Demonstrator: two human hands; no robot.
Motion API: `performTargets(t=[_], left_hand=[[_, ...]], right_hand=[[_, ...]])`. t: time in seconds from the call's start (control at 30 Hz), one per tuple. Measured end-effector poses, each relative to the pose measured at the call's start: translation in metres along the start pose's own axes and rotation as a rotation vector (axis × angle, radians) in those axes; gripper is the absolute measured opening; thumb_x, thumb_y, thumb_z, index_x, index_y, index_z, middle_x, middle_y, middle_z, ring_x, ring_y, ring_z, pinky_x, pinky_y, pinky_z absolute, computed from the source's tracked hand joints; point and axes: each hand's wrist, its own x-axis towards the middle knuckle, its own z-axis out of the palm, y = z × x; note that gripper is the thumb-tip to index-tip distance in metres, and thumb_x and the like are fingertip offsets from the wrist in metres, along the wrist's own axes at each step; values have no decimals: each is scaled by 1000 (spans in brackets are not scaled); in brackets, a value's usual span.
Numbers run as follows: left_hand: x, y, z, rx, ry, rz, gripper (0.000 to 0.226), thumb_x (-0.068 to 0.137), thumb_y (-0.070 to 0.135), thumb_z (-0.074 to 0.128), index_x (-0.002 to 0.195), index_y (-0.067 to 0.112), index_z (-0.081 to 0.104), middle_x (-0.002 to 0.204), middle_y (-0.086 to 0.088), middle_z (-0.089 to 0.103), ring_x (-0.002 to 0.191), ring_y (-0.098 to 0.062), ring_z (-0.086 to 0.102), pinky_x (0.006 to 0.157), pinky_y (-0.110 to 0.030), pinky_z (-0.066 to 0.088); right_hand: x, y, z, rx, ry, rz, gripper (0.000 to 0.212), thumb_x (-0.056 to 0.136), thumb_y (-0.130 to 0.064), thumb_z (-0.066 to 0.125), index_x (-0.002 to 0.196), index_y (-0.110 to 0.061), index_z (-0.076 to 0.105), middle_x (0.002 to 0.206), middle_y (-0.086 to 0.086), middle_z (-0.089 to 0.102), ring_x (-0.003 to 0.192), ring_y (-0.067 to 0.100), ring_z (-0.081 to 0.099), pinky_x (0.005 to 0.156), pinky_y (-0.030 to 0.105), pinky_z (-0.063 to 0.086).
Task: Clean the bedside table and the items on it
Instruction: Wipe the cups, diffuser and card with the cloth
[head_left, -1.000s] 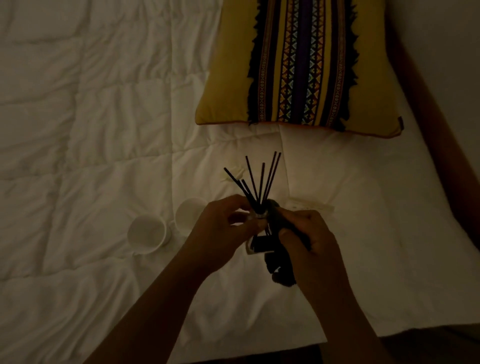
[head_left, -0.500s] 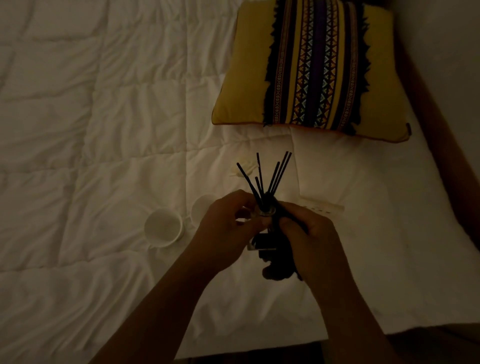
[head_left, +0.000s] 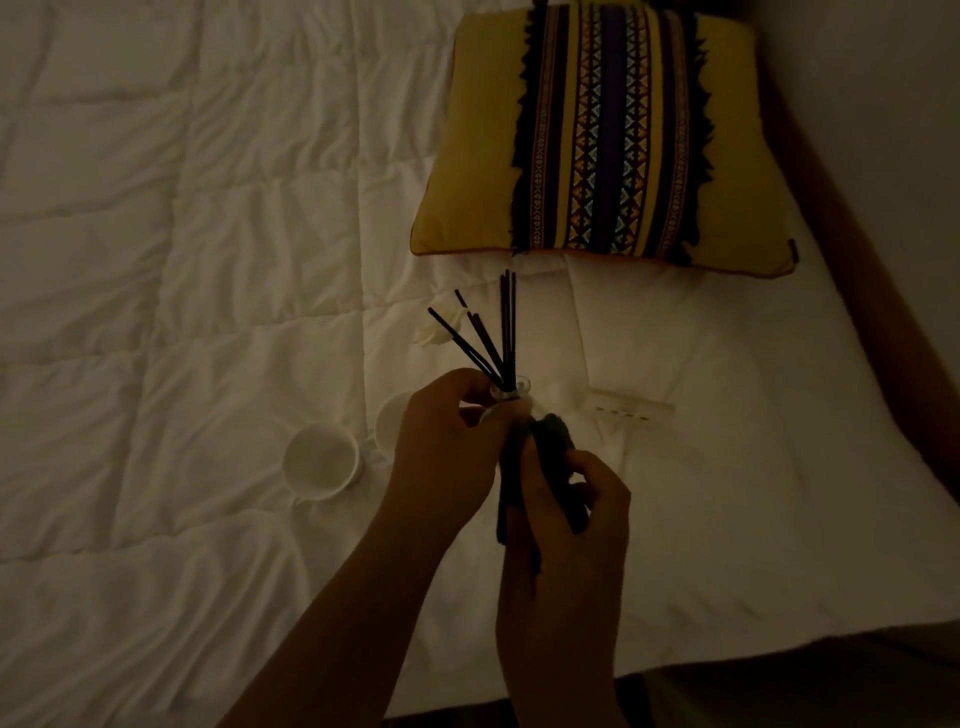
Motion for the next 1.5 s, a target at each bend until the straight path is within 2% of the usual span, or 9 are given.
performTargets(t=[0.13, 0.27, 0.43, 0.63, 0.77, 0.87, 1.03, 1.27, 1.5], left_hand=[[-3, 3, 6, -34, 21, 1, 14, 83, 22, 72, 75, 30, 64, 80, 6, 73, 72, -7, 72, 70, -29, 59], [-5, 2, 7, 33, 26, 71, 8, 84, 23, 71, 84, 28, 65, 83, 11, 71, 80, 0, 68, 69, -14, 54], [-7, 2, 6, 218, -124, 135, 17, 85, 22, 70, 99, 17, 65, 97, 6, 67, 92, -4, 65, 79, -24, 56], [-10, 8, -15, 103, -348, 107, 20, 82, 15, 70, 102, 15, 67, 102, 3, 71, 97, -7, 68, 81, -28, 56], [-19, 8, -15, 49, -490, 110, 22, 83, 9, 69, 105, 12, 67, 102, 3, 72, 99, -10, 69, 84, -32, 57], [-20, 6, -13, 2, -488, 137, 18, 85, 10, 66, 103, 10, 66, 102, 2, 71, 99, -10, 69, 82, -25, 56], [-15, 1, -6, 16, -333, 139, 17, 86, 10, 66, 102, 14, 66, 100, 3, 71, 96, -7, 68, 80, -26, 57], [-3, -22, 9, 152, -144, 127, 15, 86, 21, 68, 98, 16, 61, 96, 4, 66, 86, -2, 66, 65, -8, 52], [28, -60, 24, 210, -66, 100, 14, 85, 19, 71, 97, 18, 65, 95, 9, 68, 84, 8, 63, 65, -2, 45]], right_hand=[[-9, 2, 0, -119, -35, -78, 53, 87, -24, 60, 139, -18, 50, 137, -1, 40, 120, 25, 52, 86, 38, 56], [0, 9, -8, 98, -17, -23, 47, 85, -11, 63, 132, -10, 54, 129, -27, 45, 122, -6, 46, 99, 11, 41], [45, 22, -32, 221, -183, 159, 31, 97, -18, 49, 127, -22, 59, 117, 7, 64, 92, 35, 68, 68, 47, 59], [84, 24, -53, 414, -520, 242, 40, 94, -8, 48, 96, -38, 75, 82, -1, 77, 69, 16, 74, 53, 21, 56], [94, 35, -58, 420, -618, 386, 31, 92, -14, 47, 91, -23, 76, 78, 8, 74, 70, 30, 71, 63, 35, 57], [92, 34, -61, 411, -561, 383, 31, 94, -14, 46, 94, -24, 76, 85, 6, 74, 79, 29, 71, 73, 42, 56], [62, 16, -55, 451, -410, 310, 22, 97, -23, 51, 112, -30, 66, 84, 13, 75, 66, 37, 72, 53, 65, 54], [1, 18, -20, 209, -83, 189, 49, 93, -21, 54, 128, -54, 47, 129, -13, 51, 102, 14, 65, 78, 39, 60], [-37, 46, -3, 118, -158, 344, 46, 91, -12, 60, 118, -50, 55, 122, -28, 47, 99, -6, 58, 84, 20, 54]])
